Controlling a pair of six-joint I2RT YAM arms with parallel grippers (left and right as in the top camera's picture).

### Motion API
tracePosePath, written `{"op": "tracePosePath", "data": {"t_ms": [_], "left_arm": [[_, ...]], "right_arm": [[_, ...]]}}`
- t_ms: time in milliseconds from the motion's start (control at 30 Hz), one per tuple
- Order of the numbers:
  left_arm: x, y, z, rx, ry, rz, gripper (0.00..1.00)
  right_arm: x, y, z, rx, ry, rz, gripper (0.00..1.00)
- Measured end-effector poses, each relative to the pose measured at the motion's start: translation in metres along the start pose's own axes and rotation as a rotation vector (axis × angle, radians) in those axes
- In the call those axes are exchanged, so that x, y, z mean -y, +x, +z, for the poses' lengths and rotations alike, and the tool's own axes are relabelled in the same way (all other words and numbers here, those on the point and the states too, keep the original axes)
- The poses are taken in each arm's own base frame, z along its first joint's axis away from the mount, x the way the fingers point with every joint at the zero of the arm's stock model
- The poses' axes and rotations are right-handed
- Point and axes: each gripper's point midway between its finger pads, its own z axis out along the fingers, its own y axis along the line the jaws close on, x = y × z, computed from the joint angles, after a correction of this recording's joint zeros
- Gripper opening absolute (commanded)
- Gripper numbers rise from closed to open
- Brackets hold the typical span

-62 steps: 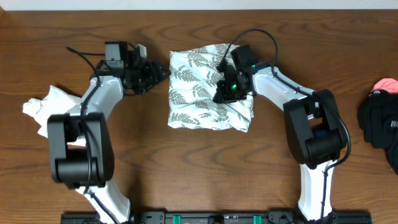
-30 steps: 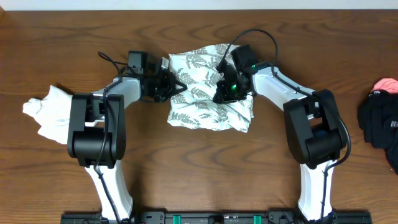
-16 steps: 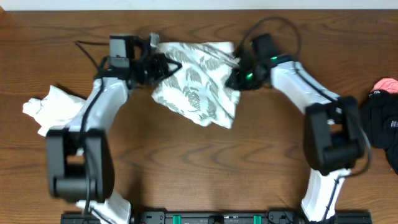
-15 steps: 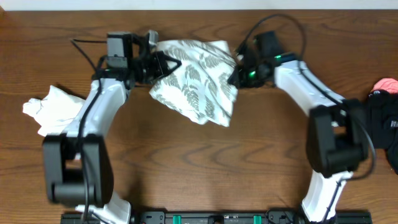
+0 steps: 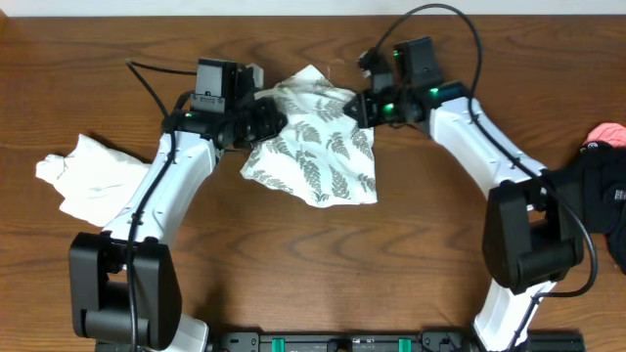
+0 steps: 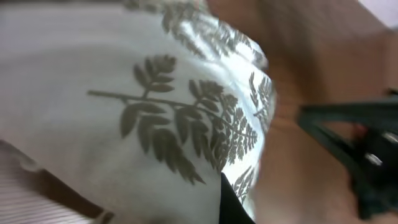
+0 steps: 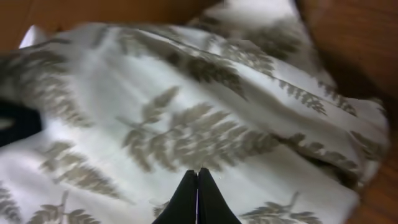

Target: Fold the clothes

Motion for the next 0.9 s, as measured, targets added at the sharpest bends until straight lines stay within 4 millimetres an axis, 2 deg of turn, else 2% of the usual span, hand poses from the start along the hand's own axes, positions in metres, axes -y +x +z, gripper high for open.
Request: {"op": "tracePosePath", "data": {"t_ms": [167, 267, 367, 500, 667, 800, 900], "left_arm": [[-0.016, -0.009, -0.002, 0.041, -0.077, 0.01, 0.06], [-0.02, -0.008, -0.003, 0.041, -0.098, 0.011, 0.06], [-0.023, -0.006, -0.003, 0.036, -0.11, 0.007, 0.06], [-0.021, -0.006, -0.002, 0.035, -0.108, 0.014, 0.06], [0.001, -0.003, 0.005, 0.038, -0.058, 0.068, 0.06], [0.026, 0.007, 0.014, 0.029, -0.026, 0.134, 0.06], [0.034, 0.015, 0.02, 0.022, -0.035, 0.162, 0.06]], "right_arm": [[-0.031, 0.004, 0.017, -0.009, -0.028, -0.065, 0.01], [-0.041, 0.01, 0.033, -0.018, -0.033, -0.087, 0.01], [-0.048, 0.025, 0.058, -0.056, -0.039, -0.09, 0.01], [-0.046, 0.058, 0.093, -0.142, -0.047, -0.056, 0.01], [-0.048, 0.085, 0.118, -0.211, -0.113, -0.025, 0.02], [-0.051, 0.084, 0.118, -0.213, -0.141, -0.02, 0.07], [-0.046, 0.081, 0.114, -0.21, -0.156, 0.001, 0.12]]}}
